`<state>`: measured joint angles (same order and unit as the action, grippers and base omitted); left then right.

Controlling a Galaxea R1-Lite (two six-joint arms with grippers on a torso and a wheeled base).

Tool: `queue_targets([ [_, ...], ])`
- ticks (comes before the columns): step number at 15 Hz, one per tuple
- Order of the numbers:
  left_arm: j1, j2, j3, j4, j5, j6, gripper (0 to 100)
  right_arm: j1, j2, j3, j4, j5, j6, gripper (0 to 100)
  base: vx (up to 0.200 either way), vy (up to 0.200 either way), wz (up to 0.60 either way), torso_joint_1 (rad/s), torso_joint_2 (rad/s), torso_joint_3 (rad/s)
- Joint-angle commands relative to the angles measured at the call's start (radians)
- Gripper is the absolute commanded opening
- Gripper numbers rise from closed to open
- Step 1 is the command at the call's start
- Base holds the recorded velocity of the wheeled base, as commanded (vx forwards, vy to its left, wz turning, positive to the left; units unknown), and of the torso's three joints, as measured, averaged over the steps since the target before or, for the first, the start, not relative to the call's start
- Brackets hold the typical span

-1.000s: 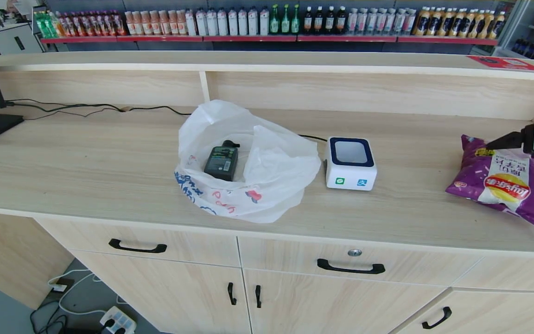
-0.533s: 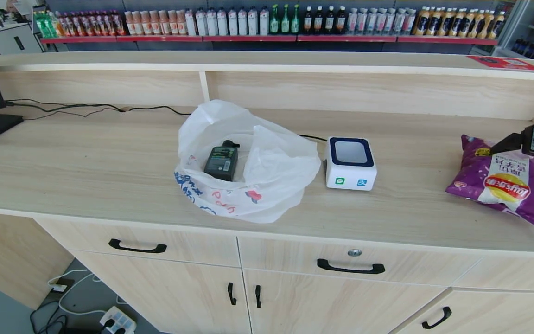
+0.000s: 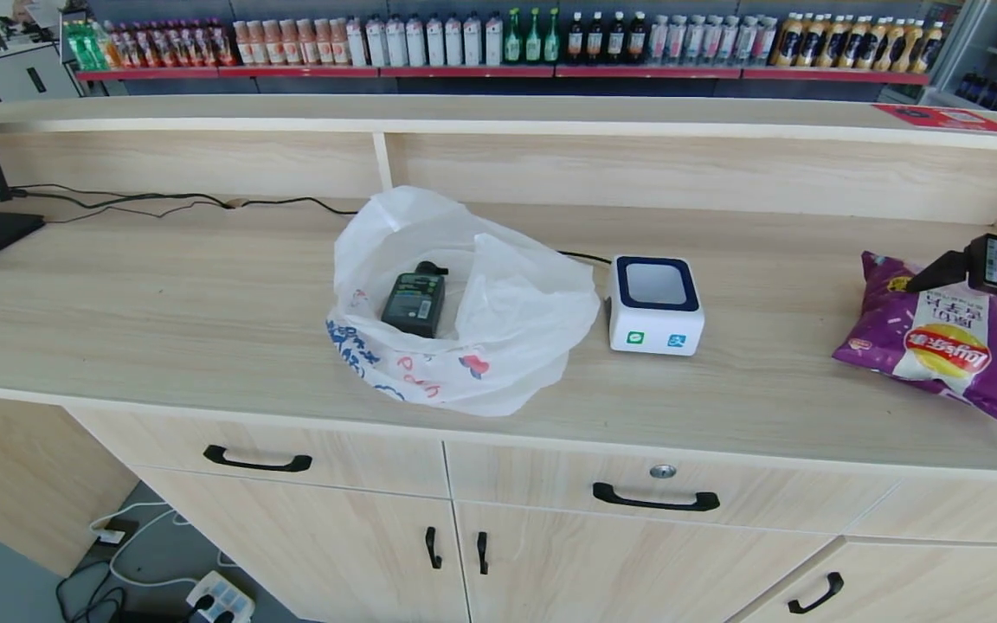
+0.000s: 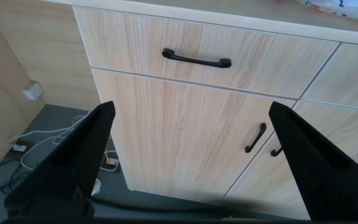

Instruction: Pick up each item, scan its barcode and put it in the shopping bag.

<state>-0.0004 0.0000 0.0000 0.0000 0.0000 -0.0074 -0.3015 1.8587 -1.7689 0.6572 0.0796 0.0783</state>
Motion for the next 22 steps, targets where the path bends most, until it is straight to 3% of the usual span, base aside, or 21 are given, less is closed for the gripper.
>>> queue_targets([
  [1, -0.001, 0.000, 0.000, 0.000, 0.002, 0.000, 100, 0.001, 0.034, -0.037, 0.004, 0.006, -0.002, 100, 0.000, 0.000, 0.00, 0.000, 0.00, 0.000],
  [12, 0.000, 0.000, 0.000, 0.000, 0.000, 0.000, 100, 0.001, 0.126, -0.179, 0.028, -0.001, -0.008, 100, 0.000, 0.000, 0.00, 0.000, 0.00, 0.000],
  [14, 0.000, 0.000, 0.000, 0.000, 0.000, 0.000, 100, -0.031, 0.126, -0.219, 0.091, -0.006, -0.063, 100, 0.000, 0.000, 0.00, 0.000, 0.00, 0.000],
  [22, 0.000, 0.000, 0.000, 0.000, 0.002, 0.000, 100, -0.025, 0.160, -0.208, 0.127, -0.011, -0.045, 100, 0.000, 0.000, 0.00, 0.000, 0.00, 0.000],
])
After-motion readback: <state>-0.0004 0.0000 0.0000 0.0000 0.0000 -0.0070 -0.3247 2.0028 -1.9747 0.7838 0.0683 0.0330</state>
